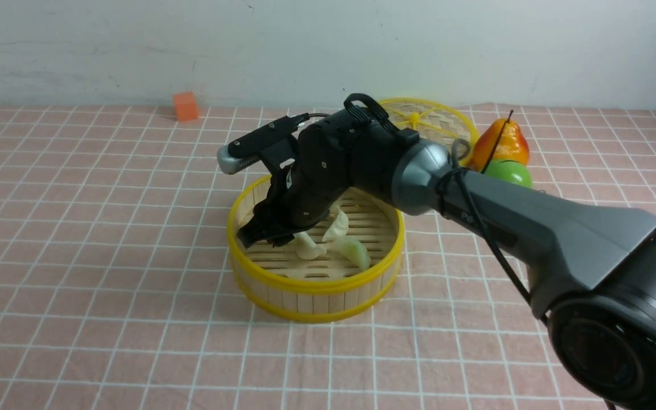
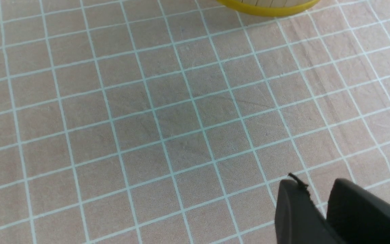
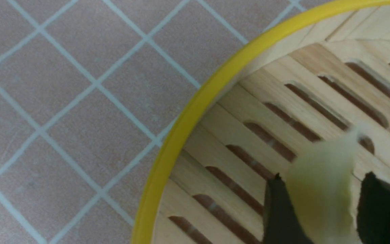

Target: Put the dumplings into the steamer on the table with the pink tablecloth.

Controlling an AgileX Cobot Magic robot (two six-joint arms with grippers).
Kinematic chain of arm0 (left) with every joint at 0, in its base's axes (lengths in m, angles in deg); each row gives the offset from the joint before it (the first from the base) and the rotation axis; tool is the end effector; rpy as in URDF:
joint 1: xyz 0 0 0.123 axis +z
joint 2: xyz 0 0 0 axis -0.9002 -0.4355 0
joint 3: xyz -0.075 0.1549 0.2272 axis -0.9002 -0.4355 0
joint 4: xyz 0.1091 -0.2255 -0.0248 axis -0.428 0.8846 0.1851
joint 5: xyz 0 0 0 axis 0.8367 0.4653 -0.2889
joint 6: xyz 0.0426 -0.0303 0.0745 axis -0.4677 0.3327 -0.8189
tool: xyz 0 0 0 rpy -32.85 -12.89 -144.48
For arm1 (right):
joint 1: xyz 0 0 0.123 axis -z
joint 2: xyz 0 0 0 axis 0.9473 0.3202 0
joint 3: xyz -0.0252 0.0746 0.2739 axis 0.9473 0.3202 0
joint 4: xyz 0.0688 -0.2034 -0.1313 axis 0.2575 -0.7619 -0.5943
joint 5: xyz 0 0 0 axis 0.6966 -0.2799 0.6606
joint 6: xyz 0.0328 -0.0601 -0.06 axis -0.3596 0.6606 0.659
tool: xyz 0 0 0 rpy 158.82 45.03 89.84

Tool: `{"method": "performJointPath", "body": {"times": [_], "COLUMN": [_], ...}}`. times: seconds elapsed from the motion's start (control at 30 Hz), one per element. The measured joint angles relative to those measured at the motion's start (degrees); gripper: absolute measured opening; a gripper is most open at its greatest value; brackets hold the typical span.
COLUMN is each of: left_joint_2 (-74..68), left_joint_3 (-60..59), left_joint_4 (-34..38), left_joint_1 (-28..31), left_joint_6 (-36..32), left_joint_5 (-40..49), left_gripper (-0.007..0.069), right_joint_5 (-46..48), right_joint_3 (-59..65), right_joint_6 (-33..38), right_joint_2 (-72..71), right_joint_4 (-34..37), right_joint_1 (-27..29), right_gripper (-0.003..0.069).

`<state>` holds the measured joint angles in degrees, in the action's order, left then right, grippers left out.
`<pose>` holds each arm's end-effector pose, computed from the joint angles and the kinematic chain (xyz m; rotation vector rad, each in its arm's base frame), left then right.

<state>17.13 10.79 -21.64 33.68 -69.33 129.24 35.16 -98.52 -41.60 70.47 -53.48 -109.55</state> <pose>0.0626 -0.0297 0.3241 0.3580 2.2911 -0.2923 0.4216 0.3347 0.2015 -0.8061 2.3837 0.3128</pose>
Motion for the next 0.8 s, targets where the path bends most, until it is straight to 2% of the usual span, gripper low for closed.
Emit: {"method": "performJointPath", "body": {"times": [0.13, 0.3, 0.33, 0.37, 0.53, 0.57, 0.63, 0.73, 0.8], "left_joint_2": [0.0, 0.0, 0.0, 0.0, 0.0, 0.0, 0.0, 0.0, 0.0], "left_joint_3": [0.0, 0.0, 0.0, 0.0, 0.0, 0.0, 0.0, 0.0, 0.0], "left_joint_4": [0.7, 2.5, 2.9, 3.0, 3.1, 3.1, 3.1, 3.1, 3.1], "left_joint_1": [0.0, 0.0, 0.0, 0.0, 0.0, 0.0, 0.0, 0.0, 0.0], "left_joint_6": [0.0, 0.0, 0.0, 0.0, 0.0, 0.0, 0.0, 0.0, 0.0], "left_joint_5": [-3.3, -6.9, -7.6, -7.6, -7.8, -7.8, -7.9, -7.9, -7.9], "left_gripper": [0.0147, 0.0147, 0.015, 0.015, 0.0156, 0.0159, 0.0162, 0.0163, 0.0165], "right_joint_5": [4.3, 11.0, 13.9, 14.2, 23.7, 26.0, 27.0, 27.3, 27.3], "right_joint_3": [-0.8, -3.5, -4.8, -4.9, -5.9, -5.9, -4.9, 0.5, 4.5], "right_joint_6": [0.0, 0.0, 0.0, 0.0, 2.7, 4.1, 5.8, 6.9, 7.1], "right_joint_2": [-1.3, -5.9, -8.5, -8.9, -19.1, -21.1, -24.8, -31.1, -34.1], "right_joint_4": [-0.3, -0.4, -0.8, -0.9, -2.6, -2.6, -2.4, -1.8, -1.8], "right_joint_1": [0.0, 0.0, 0.0, 0.0, 0.0, 0.0, 0.0, 0.0, 0.0], "right_gripper": [0.0484, 0.0486, 0.0451, 0.0446, 0.0247, 0.0179, 0.0096, -0.0003, -0.0018]}}
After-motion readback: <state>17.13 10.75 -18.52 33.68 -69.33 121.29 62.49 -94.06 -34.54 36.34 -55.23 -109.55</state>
